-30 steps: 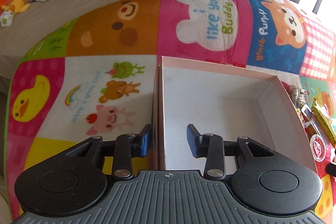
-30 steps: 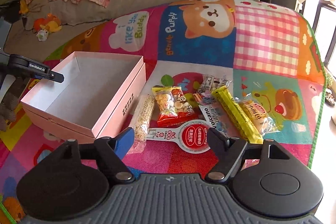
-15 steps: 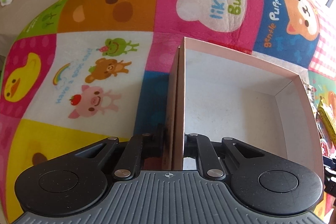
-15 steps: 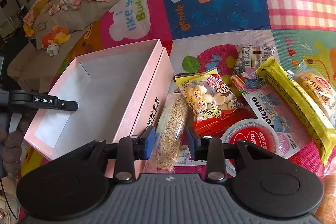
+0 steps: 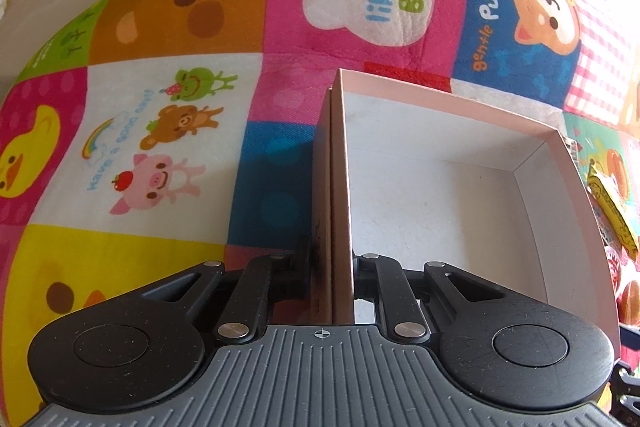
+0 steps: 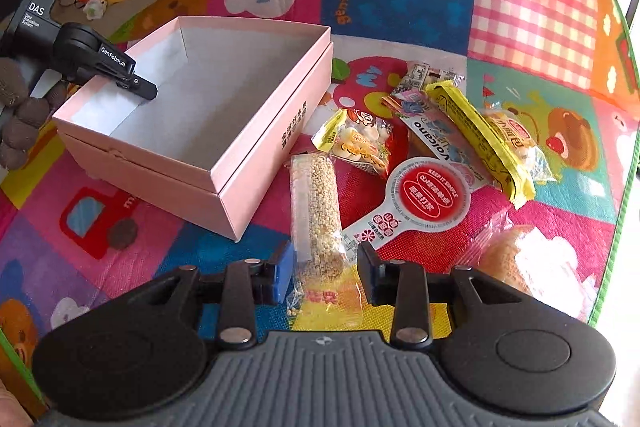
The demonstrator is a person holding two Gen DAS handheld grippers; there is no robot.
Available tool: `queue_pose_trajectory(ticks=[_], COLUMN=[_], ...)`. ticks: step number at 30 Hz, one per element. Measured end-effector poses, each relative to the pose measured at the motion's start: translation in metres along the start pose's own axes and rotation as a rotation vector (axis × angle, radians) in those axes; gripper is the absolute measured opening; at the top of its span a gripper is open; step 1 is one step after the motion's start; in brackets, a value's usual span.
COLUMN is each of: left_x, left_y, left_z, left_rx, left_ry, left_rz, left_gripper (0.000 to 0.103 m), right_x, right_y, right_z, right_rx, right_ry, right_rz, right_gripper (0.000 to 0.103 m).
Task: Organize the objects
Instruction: 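Carry the grain bar into the pink box with the right gripper while the left gripper grips the box wall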
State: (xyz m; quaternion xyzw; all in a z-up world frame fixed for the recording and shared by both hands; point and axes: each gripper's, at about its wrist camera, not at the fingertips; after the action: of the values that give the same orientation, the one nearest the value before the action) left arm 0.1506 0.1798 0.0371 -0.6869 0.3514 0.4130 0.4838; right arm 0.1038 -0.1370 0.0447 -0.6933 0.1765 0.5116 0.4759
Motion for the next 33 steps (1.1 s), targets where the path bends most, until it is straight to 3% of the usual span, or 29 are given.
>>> queue_pose_trajectory(ticks=[4,8,15,21,25,30,32,33], left_x=[-0.002,-0.002,-0.003,-0.002,-0.001,0.0,0.0,0.0], left_y=[0.003,0.007,0.01,0.013,0.014,0.014,0.015,0.015], left_z=[0.0,0.002,0.003,0.006,0.009,0.01,0.011,0.011], left_rx=[0.014,0.009,-0.013,-0.016,-0.024,-0.032,-0.031,-0.031], left_ry=[-0.007,-0.002,0.026,0.038,0.052,0.059,0.06,0.06], left_rz=[0.019,0.013,-0.005,-0.017,-0.019,-0.017,-0.015,-0.013], left_gripper=[0.015,0.015,0.015,0.016,0.017,0.017,0.017,0.017], right_x=[0.022,0.026,-0.039,-0.098,-0.108,-0.074,-0.05,-0.039], right_y=[-0.017,-0.024,0.01,0.011,-0.021,-0.097,-0.125,-0.135], right_z=[0.009,0.004,-0.003,0.013,0.025,0.041,0.047,0.052], right_rx=[-0.067,-0.041,0.058,0.108,0.129,0.205,0.266,0.286], right_ry=[0.025,-0.019,-0.062,-0.135,-0.228,-0.312,-0.384,-0.408], right_rz=[-0.005,0.035,0.051,-0.024,-0.075,-0.155,-0.163,-0.143], right_gripper=[0.035,0.03,0.029,0.029,0.029,0.031,0.043,0.043])
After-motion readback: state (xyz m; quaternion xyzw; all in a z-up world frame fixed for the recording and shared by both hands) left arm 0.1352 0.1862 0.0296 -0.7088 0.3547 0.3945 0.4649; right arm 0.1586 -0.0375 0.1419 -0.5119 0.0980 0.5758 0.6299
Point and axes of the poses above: each gripper's, at about its wrist camera, not at the fingertips, and x roughly the way its jaws point, z to its left, y to its underside, and after that the axes turned 10 degrees about z, right-handed
